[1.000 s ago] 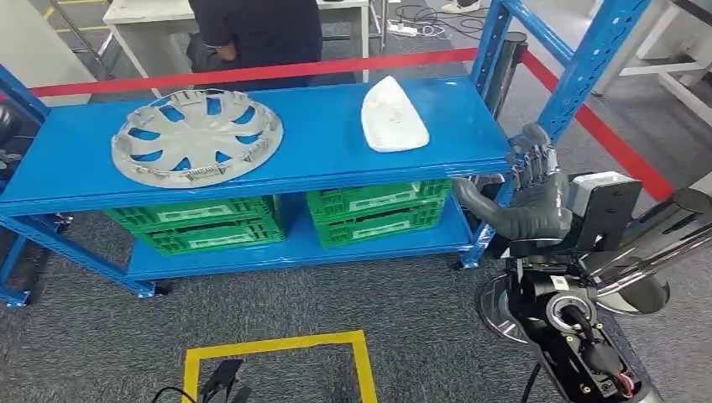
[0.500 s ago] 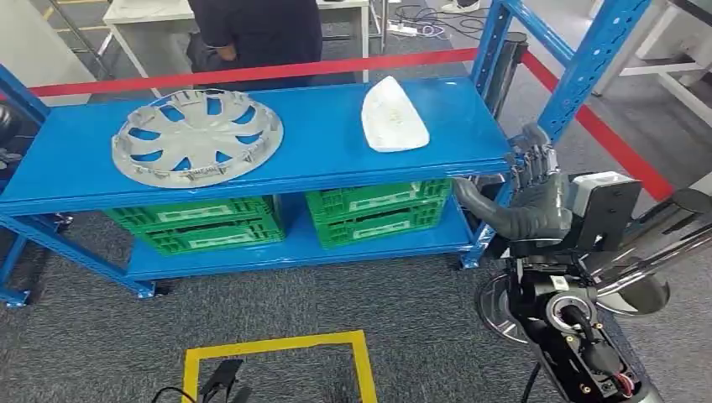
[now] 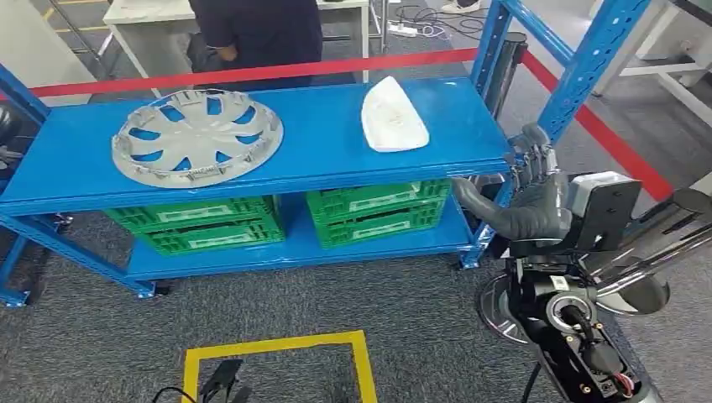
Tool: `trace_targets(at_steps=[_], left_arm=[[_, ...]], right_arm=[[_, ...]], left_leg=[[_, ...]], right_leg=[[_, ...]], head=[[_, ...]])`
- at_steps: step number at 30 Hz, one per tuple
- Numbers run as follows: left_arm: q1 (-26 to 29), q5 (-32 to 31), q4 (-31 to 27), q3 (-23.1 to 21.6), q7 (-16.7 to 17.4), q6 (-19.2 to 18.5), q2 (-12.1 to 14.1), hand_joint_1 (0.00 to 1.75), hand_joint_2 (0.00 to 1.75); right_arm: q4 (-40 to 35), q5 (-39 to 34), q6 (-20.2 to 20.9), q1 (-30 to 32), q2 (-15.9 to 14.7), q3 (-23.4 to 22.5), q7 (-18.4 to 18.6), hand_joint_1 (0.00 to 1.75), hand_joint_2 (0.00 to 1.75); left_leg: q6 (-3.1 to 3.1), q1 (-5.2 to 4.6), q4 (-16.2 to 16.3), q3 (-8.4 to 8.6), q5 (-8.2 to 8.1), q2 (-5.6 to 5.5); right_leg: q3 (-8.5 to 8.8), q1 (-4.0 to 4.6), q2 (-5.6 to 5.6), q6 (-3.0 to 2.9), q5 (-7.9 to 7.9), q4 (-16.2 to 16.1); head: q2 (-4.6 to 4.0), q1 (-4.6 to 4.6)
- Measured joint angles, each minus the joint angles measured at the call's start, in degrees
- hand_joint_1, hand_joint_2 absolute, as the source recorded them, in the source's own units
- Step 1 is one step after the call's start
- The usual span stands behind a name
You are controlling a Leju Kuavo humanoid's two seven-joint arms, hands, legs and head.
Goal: Take the parts from the cabinet and place them on the table.
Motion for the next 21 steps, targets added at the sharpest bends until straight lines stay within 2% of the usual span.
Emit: trace_targets(at_steps=[21], left_arm=[[0.0, 0.0, 0.0, 0.0, -0.2, -0.3, 0.0, 0.0, 0.0]], right_arm=[[0.0, 0.0, 1.0, 0.0, 0.0, 0.0, 0.0, 0.0, 1.75]], left_leg=[[0.0, 0.01, 0.0, 0.0, 0.0, 0.0]], right_leg=[[0.01, 0.01, 0.0, 0.0, 0.0, 0.0]], head=[[0.0, 0.0]])
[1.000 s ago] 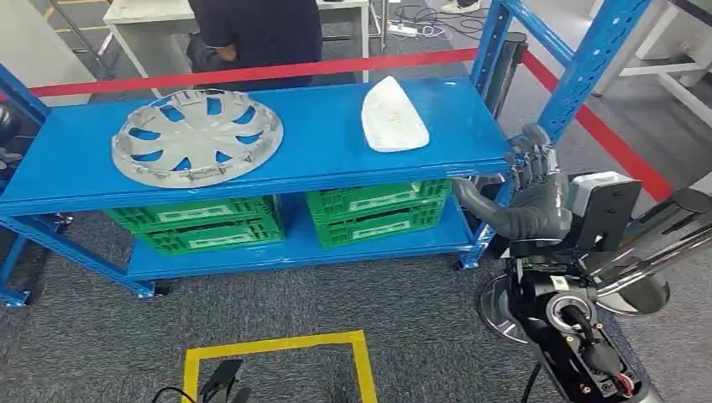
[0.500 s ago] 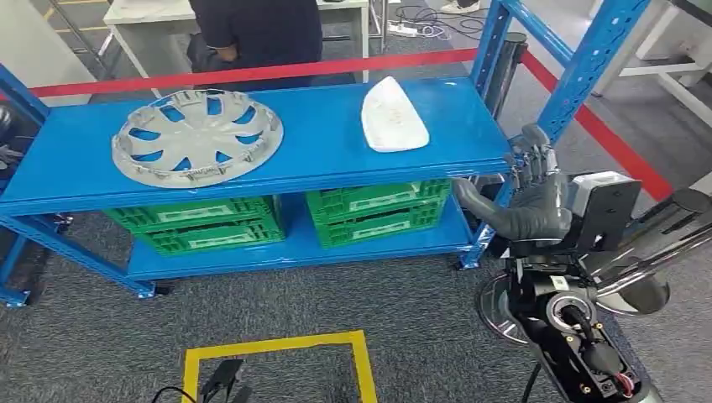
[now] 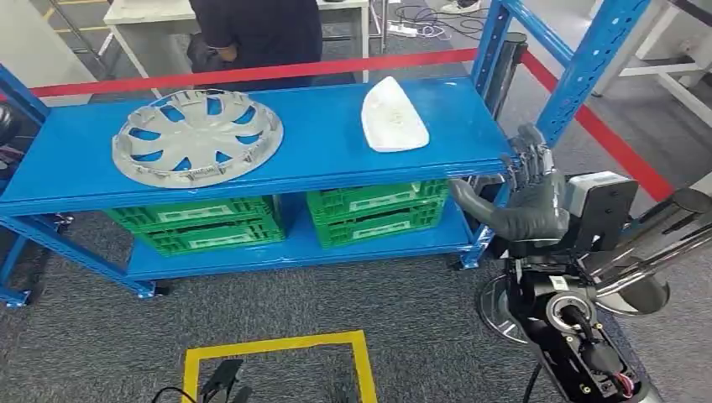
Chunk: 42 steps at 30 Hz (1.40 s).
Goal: Take the parts from the cabinet and place them on the table.
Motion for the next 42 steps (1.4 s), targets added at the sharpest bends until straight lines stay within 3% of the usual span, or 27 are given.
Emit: trace_targets(at_steps=[11, 17, 19, 20, 22, 23, 24, 25, 26, 28, 29, 30, 31, 33, 34, 35, 38, 39, 40, 41, 42], left_arm=[[0.0, 0.0, 0.0, 0.0, 0.0, 0.0, 0.0, 0.0, 0.0], [0.0, 0.0, 0.0, 0.0, 0.0, 0.0, 0.1, 0.0, 0.0], [0.0, 0.0, 0.0, 0.0, 0.0, 0.0, -0.2, 0.0, 0.0], [0.0, 0.0, 0.0, 0.0, 0.0, 0.0, -0.1, 0.0, 0.0], [-0.1, 0.0, 0.0, 0.0, 0.0, 0.0, -0.1, 0.0, 0.0], [-0.1, 0.0, 0.0, 0.0, 0.0, 0.0, -0.2, 0.0, 0.0], [0.0, 0.0, 0.0, 0.0, 0.0, 0.0, -0.2, 0.0, 0.0], [0.1, 0.0, 0.0, 0.0, 0.0, 0.0, -0.2, 0.0, 0.0], [0.1, 0.0, 0.0, 0.0, 0.0, 0.0, -0.2, 0.0, 0.0], [0.1, 0.0, 0.0, 0.0, 0.0, -0.1, -0.2, 0.0, 0.0], [0.1, 0.0, 0.0, 0.0, 0.0, -0.1, 0.0, 0.0, 0.0], [0.0, 0.0, 0.0, 0.0, 0.0, -0.2, -0.1, 0.0, 0.0], [-0.1, 0.0, 0.0, 0.0, 0.0, -0.3, 0.0, 0.0, 0.0], [0.0, 0.0, 0.0, 0.0, 0.0, -0.3, 0.0, 0.0, 0.0], [0.0, 0.0, 0.0, 0.0, 0.0, -0.3, 0.0, 0.0, 0.0], [0.0, 0.0, 0.0, 0.0, 0.0, -0.3, 0.0, 0.0, 0.0], [-0.2, 0.0, 0.0, 0.0, 0.0, -0.3, -0.1, 0.0, 0.0], [-0.1, 0.0, 0.0, 0.0, 0.0, -0.3, -0.1, 0.0, 0.0], [0.0, 0.0, 0.0, 0.0, 0.0, -0.3, -0.1, 0.0, 0.0], [0.1, 0.0, 0.0, 0.0, 0.0, -0.3, -0.1, 0.0, 0.0], [0.1, 0.0, 0.0, 0.0, 0.0, -0.3, -0.1, 0.0, 0.0]], right_arm=[[0.0, 0.0, 0.0, 0.0, 0.0, 0.0, -0.1, 0.0, 1.75], [0.0, 0.0, 0.0, 0.0, 0.0, 0.0, -0.1, 0.0, 1.75], [-0.2, 0.0, 0.0, 0.1, 0.0, -0.1, -0.1, 0.0, 1.75], [-0.2, 0.0, 0.0, -0.1, 0.0, -0.1, -0.2, 0.0, 1.75], [-0.2, 0.0, 0.0, -0.1, 0.0, -0.1, -0.2, 0.0, 1.75], [-0.1, 0.0, 0.0, 0.2, 0.0, -0.1, -0.2, 0.0, 1.75], [-0.1, 0.0, 0.0, 0.2, 0.0, -0.1, -0.2, 0.0, 1.75], [-0.1, 0.0, 0.0, 0.2, 0.0, -0.1, -0.2, 0.0, 1.75], [-0.1, 0.0, 0.0, 0.2, 0.0, -0.1, -0.2, 0.0, 1.75], [-0.1, 0.0, 0.0, 0.2, 0.0, -0.1, -0.2, 0.0, 1.75], [0.0, 0.0, 0.0, 0.1, 0.0, -0.1, -0.2, 0.0, 1.75], [-0.1, 0.0, 0.0, 0.2, 0.0, 0.0, -0.2, 0.0, 1.75], [0.0, 0.0, 0.0, 0.2, 0.0, 0.0, -0.2, 0.0, 1.75], [0.0, 0.0, 0.0, 0.2, 0.0, -0.2, -0.2, 0.0, 1.75], [-0.1, 0.0, 0.0, 0.2, 0.0, -0.1, -0.2, 0.0, 1.75], [-0.1, 0.0, 0.1, 0.1, 0.0, -0.1, -0.2, 0.0, 1.75], [-0.1, 0.0, 0.1, 0.2, 0.0, -0.1, -0.2, 0.0, 1.75], [-0.1, 0.0, 0.1, 0.2, 0.0, 0.0, -0.2, 0.0, 1.75], [-0.1, 0.0, 0.1, 0.2, 0.0, 0.0, -0.2, 0.0, 1.75], [0.0, 0.0, 0.1, 0.2, 0.0, 0.0, -0.2, 0.0, 1.75], [0.0, 0.0, 0.2, 0.2, 0.0, 0.0, -0.2, 0.0, 1.75]], left_leg=[[0.0, 0.0, 0.0, 0.01, 0.0, 0.0], [0.66, -0.3, 0.5, -0.07, -0.44, 0.0], [0.9, 0.71, -1.1, 1.09, 0.03, 0.23], [1.04, 0.81, -1.5, 1.48, 0.06, 0.25], [1.1, 0.93, -1.5, 1.62, -0.06, 0.36], [1.04, 0.98, -1.4, 1.63, -0.17, 0.36], [0.94, 1.06, -1.4, 1.63, -0.26, 0.36], [0.64, 1.28, -1.1, 1.69, -0.49, 0.31], [0.3, 1.58, -0.8, 1.82, -0.82, 0.25], [-0.56, 2.15, 0.1, 2.1, -1.67, 0.1], [-1.23, 1.91, 0.6, 1.94, -2.2, -0.01], [-1.53, 1.77, 1.3, 1.73, -2.39, 0.0], [-1.72, 1.75, 1.0, 1.74, -2.29, -0.05], [-2.22, 1.97, 0.9, 1.99, -2.36, -0.05], [-2.48, 2.05, 1.3, 1.92, -2.73, 0.1], [-2.6, 2.09, 3.1, 1.19, -3.66, 0.37], [-2.79, 2.01, 17.5, -6.93, -9.16, 0.41], [-2.67, 1.99, 20.9, -9.27, -9.63, 0.4], [-2.41, 1.9, 21.4, -10.33, -8.74, 0.4], [-1.96, 1.7, 19.0, -9.79, -6.37, 0.4], [-1.29, 1.43, 14.2, -8.04, -3.03, 0.39]], right_leg=[[0.01, 0.0, 0.0, 0.0, 0.0, 0.0], [0.23, -0.11, -0.02, 0.49, -0.06, -0.2], [0.52, 0.03, -0.05, 0.76, -0.67, 0.3], [-0.19, 0.28, -0.09, 1.1, -1.99, 2.3], [-5.14, -0.25, -0.21, 1.74, -6.76, 12.3], [-7.58, -0.56, -0.24, 2.02, -8.27, 16.8], [-8.81, -0.76, -0.27, 2.25, -8.51, 18.8], [-8.89, -1.05, -0.34, 2.57, -7.15, 18.2], [-7.45, -1.32, -0.41, 2.85, -4.58, 14.7], [-2.65, -1.88, -0.56, 3.56, 1.0, 4.4], [-1.38, -1.72, -0.24, 3.97, 0.13, 1.9], [-1.52, -1.77, 0.22, 2.73, 0.43, 1.7], [-1.56, -1.58, 0.16, 2.15, 0.18, 1.9], [-1.55, -1.4, 0.19, 1.22, -0.01, 2.1], [-0.65, -1.64, 0.2, 0.71, 0.01, 1.9], [-0.47, -1.63, 0.18, 0.59, -0.05, 1.8], [-0.39, -1.26, 0.02, -0.01, -0.35, 1.9], [-0.33, -1.05, 0.03, -0.18, -0.47, 1.9], [-0.13, -0.85, 0.09, -0.37, -0.63, 1.9], [0.22, -0.63, 0.18, -0.49, -0.88, 1.9], [0.67, -0.46, 0.25, -0.56, -1.17, 1.9]], head=[[0.0, 0.0], [0.0, -0.11], [0.0, -0.2], [0.0, 0.0], [0.0, 0.42], [0.0, 0.44], [0.0, 0.48], [0.0, 0.5], [0.0, 0.52], [0.0, 0.68], [0.0, 0.94], [0.0, 1.11], [0.0, 0.79], [0.0, 0.57], [0.0, 0.46], [0.0, 0.13], [0.0, -0.92], [0.0, -1.09], [0.0, -1.29], [0.0, -1.33], [0.0, -1.53]])
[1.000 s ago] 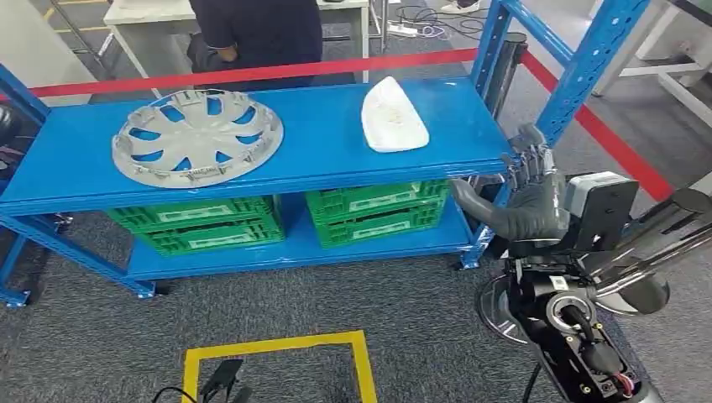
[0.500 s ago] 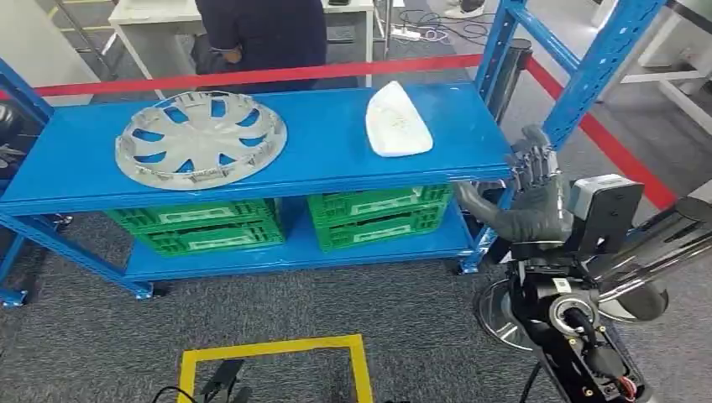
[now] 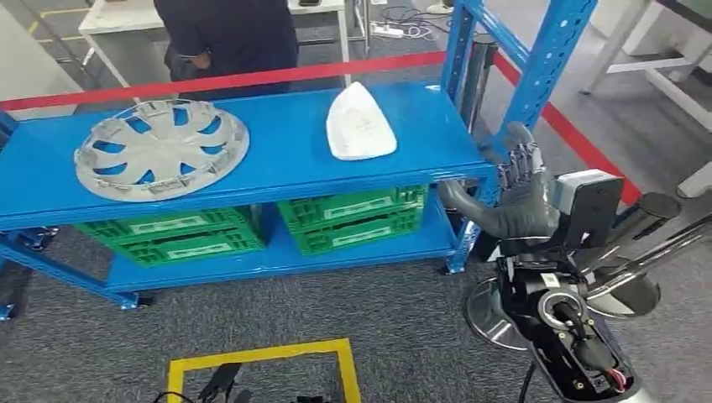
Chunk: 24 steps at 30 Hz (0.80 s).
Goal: Take the parts from the cabinet and place them on the table.
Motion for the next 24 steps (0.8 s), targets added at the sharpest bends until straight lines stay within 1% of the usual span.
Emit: trace_targets(at_steps=[1, 2, 3, 4, 5, 6, 7, 8, 9, 10, 11, 12, 13, 14, 15, 16, 17, 18, 19, 20, 21, 22, 23, 24], left_arm=[[0.0, 0.0, 0.0, 0.0, 0.0, 0.0, 0.0, 0.0, 0.0], [-0.1, 0.0, 0.0, 0.0, 0.0, 0.1, 0.3, 0.0, 0.0], [-0.1, 0.0, 0.0, 0.0, 0.0, 0.1, 0.3, 0.0, 0.0], [-0.2, 0.0, 0.0, 0.0, 0.0, 0.1, 0.2, 0.0, 0.0], [-0.1, 0.0, 0.0, 0.0, 0.0, 0.1, 0.2, 0.0, 0.0], [-0.1, 0.0, 0.0, 0.0, 0.0, 0.1, 0.2, 0.0, 0.0], [-0.1, 0.0, 0.0, 0.0, 0.0, 0.1, 0.2, 0.0, 0.0], [-0.1, 0.0, 0.0, 0.0, 0.0, 0.1, 0.2, 0.0, 0.0], [-0.1, 0.0, 0.0, 0.0, 0.0, 0.2, 0.1, 0.0, 0.0], [-0.1, 0.0, 0.0, 0.0, 0.0, 0.2, 0.1, 0.0, 0.0], [-0.1, 0.0, 0.0, 0.0, 0.0, 0.2, 0.0, 0.0, 0.0], [-0.1, 0.0, 0.0, 0.0, 0.0, 0.2, -0.1, 0.0, 0.0], [0.0, 0.0, 0.0, 0.0, 0.0, 0.1, -0.1, 0.0, 0.0], [0.1, 0.0, 0.0, 0.0, 0.0, 0.1, -0.2, 0.0, 0.0], [0.1, 0.0, 0.0, 0.0, 0.0, 0.1, -0.2, 0.0, 0.0], [0.0, 0.0, 0.0, 0.0, 0.0, 0.0, -0.2, 0.0, 0.0], [0.0, 0.0, 0.0, 0.0, 0.0, 0.0, -0.2, 0.0, 0.0], [0.0, 0.0, 0.0, 0.0, 0.0, 0.0, -0.2, 0.0, 0.0], [-0.1, 0.0, 0.0, 0.0, 0.0, 0.0, -0.2, 0.0, 0.0], [-0.1, 0.0, 0.0, 0.0, 0.0, 0.0, -0.2, 0.0, 0.0], [-0.1, 0.0, 0.0, 0.0, 0.0, 0.0, -0.2, 0.0, 0.0], [-0.1, 0.0, 0.0, 0.0, 0.0, 0.0, -0.1, 0.0, 0.0], [-0.1, -0.1, 0.0, 0.0, 0.0, 0.0, 0.0, 0.0, 0.0], [-0.2, -0.1, 0.0, 0.0, 0.0, 0.0, -0.1, 0.0, 0.0]], right_arm=[[0.0, 0.0, 0.0, 0.0, 0.0, 0.0, 0.0, 0.0, 1.75], [0.0, 0.0, 0.1, -0.1, 0.0, 0.0, 0.0, 0.0, 1.75], [0.0, -0.1, 0.2, -0.1, 0.0, 0.0, 0.0, 0.0, 1.75], [0.0, -0.3, 0.2, 0.0, 0.0, 0.0, 0.0, 0.0, 1.75], [0.1, -0.3, 0.2, 0.0, 0.0, 0.0, 0.0, 0.0, 1.75], [0.1, -0.3, 0.2, 0.0, 0.0, 0.1, 0.0, 0.0, 1.75], [0.0, -0.3, 0.2, -0.1, 0.0, 0.0, 0.0, 0.0, 1.75], [0.0, -0.3, 0.2, 0.0, 0.0, 0.0, 0.0, 0.0, 1.75], [0.0, -0.3, 0.2, -0.3, 0.0, 0.0, -0.1, 0.0, 1.75], [0.0, -0.3, 0.2, -0.3, 0.0, 0.0, -0.1, 0.0, 1.75], [0.0, -0.3, 0.2, -0.1, 0.0, 0.0, -0.1, 0.0, 1.75], [0.1, -0.3, 0.2, 0.0, 0.0, 0.0, 0.0, 0.0, 1.75], [0.1, -0.3, 0.1, 0.1, 0.0, 0.0, 0.0, 0.0, 1.75], [0.2, -0.3, 0.0, 0.1, 0.0, 0.0, 0.0, 0.0, 1.75], [0.2, -0.4, -0.1, 0.0, 0.0, -0.1, 0.0, 0.0, 1.75], [0.2, -0.3, -0.2, 0.0, 0.0, -0.1, 0.0, 0.0, 1.75], [0.2, -0.3, -0.2, 0.0, 0.0, -0.1, 0.0, 0.0, 1.75], [0.2, -0.3, -0.2, 0.0, 0.0, 0.0, 0.0, 0.0, 1.75], [0.2, -0.3, -0.2, 0.0, 0.0, 0.0, 0.0, 0.0, 1.75], [0.2, -0.3, -0.2, 0.1, 0.0, 0.0, 0.1, 0.0, 1.75], [0.2, -0.3, -0.3, 0.1, 0.0, -0.1, 0.1, 0.0, 1.75], [0.2, -0.3, -0.3, 0.0, 0.0, -0.1, 0.1, 0.0, 1.75], [0.1, -0.3, -0.2, 0.0, 0.0, -0.1, 0.1, 0.0, 1.75], [0.1, -0.3, -0.2, 0.0, 0.0, -0.1, 0.0, 0.0, 1.75]], left_leg=[[0.82, -0.45, -5.9, 2.42, 3.33, -0.03], [1.74, -1.03, -10.6, 4.22, 5.18, -0.02], [2.0, -1.28, -11.7, 4.91, 4.4, 0.16], [1.66, -1.51, -12.1, 4.98, 4.29, 0.17], [1.5, -1.54, -12.1, 4.95, 4.12, 0.1], [1.6, -1.63, -12.2, 5.01, 4.0, 0.05], [1.65, -1.02, -13.3, 5.79, 4.15, 0.05], [1.61, -0.91, -13.8, 6.31, 4.21, 0.09], [1.89, -0.76, -14.0, 6.68, 4.03, 0.18], [2.03, -0.74, -14.0, 6.9, 3.93, 0.17], [2.15, -0.75, -14.0, 7.08, 3.73, 0.17], [2.16, -0.75, -14.0, 7.25, 3.52, 0.16], [2.13, -0.72, -13.9, 7.46, 3.32, 0.12], [2.02, -0.63, -13.8, 7.8, 3.05, 0.06], [1.78, -0.52, -13.6, 8.24, 2.69, -0.01], [1.54, -0.4, -13.4, 8.71, 2.28, -0.05], [1.18, -0.36, -13.1, 9.02, 1.85, -0.07], [0.77, -0.75, -12.8, 8.89, 1.57, -0.15], [0.55, -0.7, -12.7, 8.79, 1.6, -0.14], [0.38, -0.66, -12.9, 8.85, 1.64, -0.12], [-0.05, -0.6, -13.2, 9.0, 1.71, -0.06], [-0.41, -0.62, -13.2, 9.13, 1.55, -0.03], [-0.74, -0.45, -12.4, 9.02, 0.99, 0.01], [-1.08, -0.47, -9.5, 7.61, -0.82, 0.01]], right_leg=[[0.53, 0.16, 0.03, -0.01, -0.32, 0.0], [0.61, 0.01, 0.01, -0.01, -0.56, -0.1], [0.51, 0.56, 0.11, 0.36, -0.87, 0.0], [0.41, 0.09, 0.16, 0.52, -0.96, 0.0], [0.43, 0.0, 0.11, 0.76, -1.08, -0.1], [0.59, -0.08, 0.06, 1.04, -1.14, -0.4], [0.73, 0.42, 0.1, 1.47, -1.46, -0.5], [0.77, 0.18, -0.21, 1.68, -2.06, 0.6], [-0.69, 0.15, -0.36, 1.84, -3.8, 3.8], [-3.31, 0.09, -0.43, 2.05, -6.12, 8.8], [-5.89, -0.04, -0.44, 2.24, -7.85, 13.5], [-8.29, -0.13, -0.46, 2.45, -8.82, 17.4], [-9.28, -0.2, -0.51, 2.61, -8.15, 18.4], [-8.84, -0.32, -0.57, 2.77, -6.09, 16.6], [-7.01, -0.43, -0.65, 2.89, -2.74, 12.0], [-4.64, -0.56, -0.69, 2.97, 0.4, 6.5], [-2.53, -0.76, -0.81, 3.08, 2.49, 1.4], [-2.03, -0.42, -0.72, 2.93, 1.51, 0.4], [-1.97, -0.45, -0.52, 1.98, 1.71, 0.2], [-2.02, -0.29, -0.48, 1.66, 1.63, 0.2], [-2.01, -0.09, -0.41, 1.12, 1.61, 0.1], [-1.67, -0.37, -0.41, 0.63, 1.92, -0.4], [-1.3, -0.59, -0.44, 0.39, 2.07, -0.7], [-1.28, -0.69, -0.47, 0.12, 2.06, -0.8]], head=[[0.0, -0.19], [0.0, -0.26], [0.0, 0.0], [0.0, -0.15], [0.0, -0.16], [0.0, -0.15], [0.0, -0.13], [0.0, -0.02], [0.0, 0.44], [0.0, 0.68], [0.0, 0.94], [0.0, 1.03], [0.0, 1.2], [0.0, 1.36], [0.0, 1.47], [0.0, 1.51], [0.0, 1.66], [0.0, 1.77], [0.0, 1.6], [0.0, 1.36], [0.0, 1.33], [0.0, 1.4], [0.0, 1.44], [0.0, 1.09]])
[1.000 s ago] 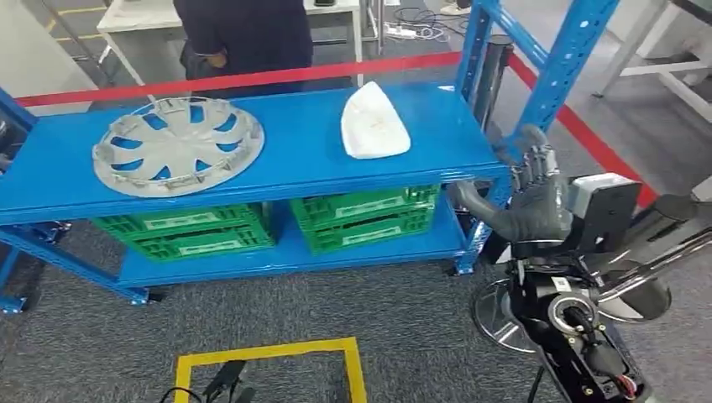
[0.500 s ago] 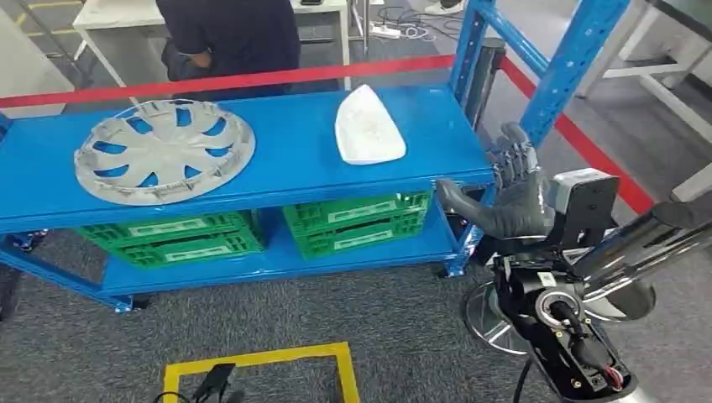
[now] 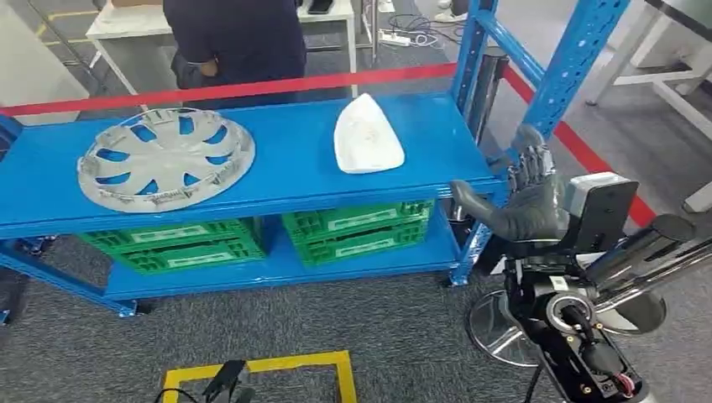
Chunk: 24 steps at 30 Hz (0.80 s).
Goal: Take the parts from the cabinet and place them on the table.
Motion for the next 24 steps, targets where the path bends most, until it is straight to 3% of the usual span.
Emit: trace_targets(at_steps=[2, 3, 4, 5, 6, 8, 9, 12, 14, 15, 17, 18, 19, 20, 21, 23, 24], left_arm=[[0.0, 0.0, 0.0, 0.0, 0.0, 0.0, 0.0, 0.0, 0.0], [0.1, 0.0, 0.0, 0.0, 0.1, 0.0, 0.0, 0.0, 0.0], [0.2, 0.0, 0.0, 0.0, 0.2, 0.0, 0.0, 0.0, 0.0], [0.3, 0.0, 0.0, 0.0, 0.2, 0.0, 0.0, 0.0, 0.0], [0.3, 0.0, 0.0, 0.0, 0.2, 0.0, 0.0, 0.0, 0.0], [0.2, 0.0, 0.0, 0.0, 0.2, 0.0, 0.1, 0.0, 0.0], [0.0, 0.0, 0.0, 0.0, 0.2, 0.0, 0.1, 0.0, 0.0], [0.1, 0.0, 0.0, 0.0, 0.2, 0.0, 0.1, 0.0, 0.0], [0.1, 0.0, 0.0, 0.0, 0.2, -0.1, 0.1, 0.0, 0.0], [0.1, 0.0, 0.0, 0.0, 0.2, -0.1, 0.1, 0.0, 0.0], [0.1, 0.0, 0.0, 0.0, 0.2, -0.1, 0.1, 0.0, 0.0], [0.1, 0.0, 0.0, 0.0, 0.2, -0.2, 0.1, 0.0, 0.0], [0.2, 0.0, 0.0, 0.0, 0.2, -0.2, 0.1, 0.0, 0.0], [0.2, 0.0, 0.0, 0.0, 0.2, -0.2, 0.1, 0.0, 0.0], [0.2, 0.0, 0.0, 0.0, 0.2, -0.2, 0.1, 0.0, 0.0], [0.2, 0.0, 0.0, 0.0, 0.2, -0.2, 0.1, 0.0, 0.0], [0.2, 0.0, 0.0, 0.0, 0.2, -0.3, 0.0, 0.0, 0.0]], right_arm=[[0.0, 0.0, 0.0, 0.1, 0.0, 0.0, 0.1, 0.0, 1.75], [0.0, 0.0, 0.0, 0.1, 0.0, 0.0, 0.1, 0.0, 1.75], [0.0, 0.0, 0.0, 0.1, 0.0, 0.1, 0.1, 0.0, 1.75], [0.0, 0.0, 0.0, 0.2, 0.0, 0.1, 0.1, 0.0, 1.75], [0.0, 0.0, 0.0, 0.2, 0.0, 0.1, 0.1, 0.0, 1.75], [0.0, 0.0, 0.0, 0.1, 0.0, 0.1, 0.1, 0.0, 1.75], [0.0, 0.0, 0.1, 0.1, 0.0, 0.1, 0.1, 0.0, 1.75], [0.0, -0.4, 0.5, 0.0, 0.0, 0.2, 0.2, 0.0, 1.75], [0.0, -0.7, 0.9, 0.0, 0.0, 0.1, 0.2, 0.0, 1.75], [0.0, -0.9, 1.1, 0.0, 0.0, 0.1, 0.2, 0.0, 1.75], [0.0, -1.5, 1.4, 0.0, 0.0, 0.1, 0.3, 0.0, 1.75], [0.1, -1.5, 1.4, 0.1, 0.0, 0.1, 0.3, 0.0, 1.75], [0.2, -1.5, 1.5, 0.1, 0.0, 0.1, 0.3, 0.0, 1.75], [0.2, -1.5, 1.6, 0.1, 0.0, 0.1, 0.3, 0.0, 1.75], [0.2, -1.5, 1.6, 0.1, 0.0, 0.1, 0.3, 0.0, 1.75], [0.2, -1.5, 1.7, 0.0, 0.0, 0.0, 0.3, 0.0, 1.75], [0.2, -1.5, 1.7, 0.0, 0.0, 0.0, 0.3, 0.0, 1.75]], left_leg=[[-0.47, 0.31, 10.0, -4.96, -4.66, 0.01], [-0.61, 0.32, 14.6, -7.32, -6.14, 0.01], [-0.62, 0.36, 16.4, -8.49, -6.12, 0.01], [-0.59, 0.45, 15.0, -8.07, -4.83, 0.01], [-0.53, 0.51, 10.9, -6.17, -2.61, 0.01], [-0.29, 0.7, -0.4, -0.16, 1.81, 0.06], [-0.2, 0.58, -3.8, 1.16, 2.03, 0.12], [0.95, 0.19, -3.6, 1.15, 2.38, -0.09], [1.94, 0.55, -4.2, 1.47, 2.88, -0.03], [2.22, 0.5, -4.2, 1.54, 2.8, -0.01], [2.62, 0.34, -4.2, 1.59, 2.66, 0.05], [2.74, 0.23, -4.2, 1.6, 2.57, 0.05], [2.84, 0.12, -4.2, 1.69, 2.47, 0.03], [2.92, 0.04, -4.2, 1.88, 2.35, -0.03], [2.94, -0.03, -4.2, 2.18, 2.17, -0.11], [2.74, -0.19, -4.2, 3.12, 1.62, -0.28], [2.61, -0.11, -4.2, 3.32, 1.4, -0.27]], right_leg=[[-0.02, 0.04, -0.14, -0.12, 0.0, 0.0], [-0.03, 0.04, -0.14, -0.16, -0.03, 0.0], [-0.04, 0.01, -0.13, -0.17, -0.05, 0.0], [-0.05, -0.01, -0.11, -0.14, -0.06, 0.0], [-0.05, -0.03, -0.05, -0.1, -0.05, 0.0], [0.12, -0.05, 0.06, 0.17, -0.06, 0.0], [0.09, 0.35, 0.12, 0.66, -0.19, 0.1], [0.33, 0.34, 0.25, 1.69, -0.28, -0.4], [0.19, -0.04, 0.08, 2.45, -0.65, 0.3], [-0.74, 0.08, -0.14, 2.56, -2.27, 2.6], [-5.5, 0.11, -0.18, 2.77, -7.21, 12.4], [-7.9, 0.11, -0.19, 2.8, -8.94, 17.1], [-9.48, 0.12, -0.19, 2.77, -9.3, 19.8], [-9.48, 0.14, -0.19, 2.64, -8.09, 19.2], [-8.18, 0.19, -0.19, 2.39, -5.79, 16.1], [-2.81, 0.63, -0.19, 1.47, 0.36, 4.6], [-1.2, 0.97, -0.23, 0.75, 1.18, 0.6]], head=[[0.0, -0.81], [0.0, -0.81], [0.0, -1.0], [0.0, -1.16], [0.0, -1.33], [0.0, -1.73], [0.0, -2.16], [0.0, -1.68], [0.0, -1.59], [0.0, -1.13], [0.0, -0.31], [0.0, -0.11], [0.0, 0.0], [0.0, 0.09], [0.0, 0.18], [0.0, 0.57], [0.0, 0.68]])
